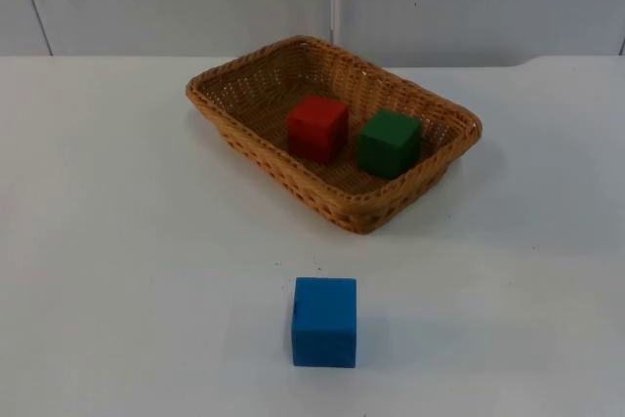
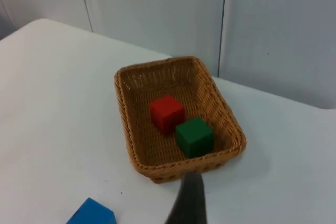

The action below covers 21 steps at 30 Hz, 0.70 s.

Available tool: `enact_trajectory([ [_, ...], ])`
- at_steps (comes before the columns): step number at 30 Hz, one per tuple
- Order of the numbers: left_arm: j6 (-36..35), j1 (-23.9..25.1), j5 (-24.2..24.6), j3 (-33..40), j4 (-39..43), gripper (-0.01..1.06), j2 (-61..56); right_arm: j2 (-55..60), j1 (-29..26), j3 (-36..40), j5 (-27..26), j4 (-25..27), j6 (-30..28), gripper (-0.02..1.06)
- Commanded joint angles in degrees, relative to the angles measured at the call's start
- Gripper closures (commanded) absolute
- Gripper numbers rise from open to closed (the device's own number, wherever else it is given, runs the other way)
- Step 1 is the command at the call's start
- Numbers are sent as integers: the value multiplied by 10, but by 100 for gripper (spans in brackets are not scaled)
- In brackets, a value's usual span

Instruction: Pick up one cube with each hand and place exactly two cubes into the same basket, leaving the remaining cube outside.

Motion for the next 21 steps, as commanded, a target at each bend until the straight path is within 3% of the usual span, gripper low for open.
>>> enact_trajectory([
  [1, -18, -1, 14, 2, 23, 14, -14, -17, -2, 10, 3, 1, 1, 38],
  [7, -93, -1, 53, 8, 98, 14, -61, -73, -2, 51, 18, 1, 5, 38],
  [14, -136, -1, 44, 101, 97, 14, -145, -141, -2, 84, 31, -1, 5, 38],
  [21, -155, -1, 43, 119, 116, 14, -236, -198, -2, 84, 80, -1, 5, 38],
])
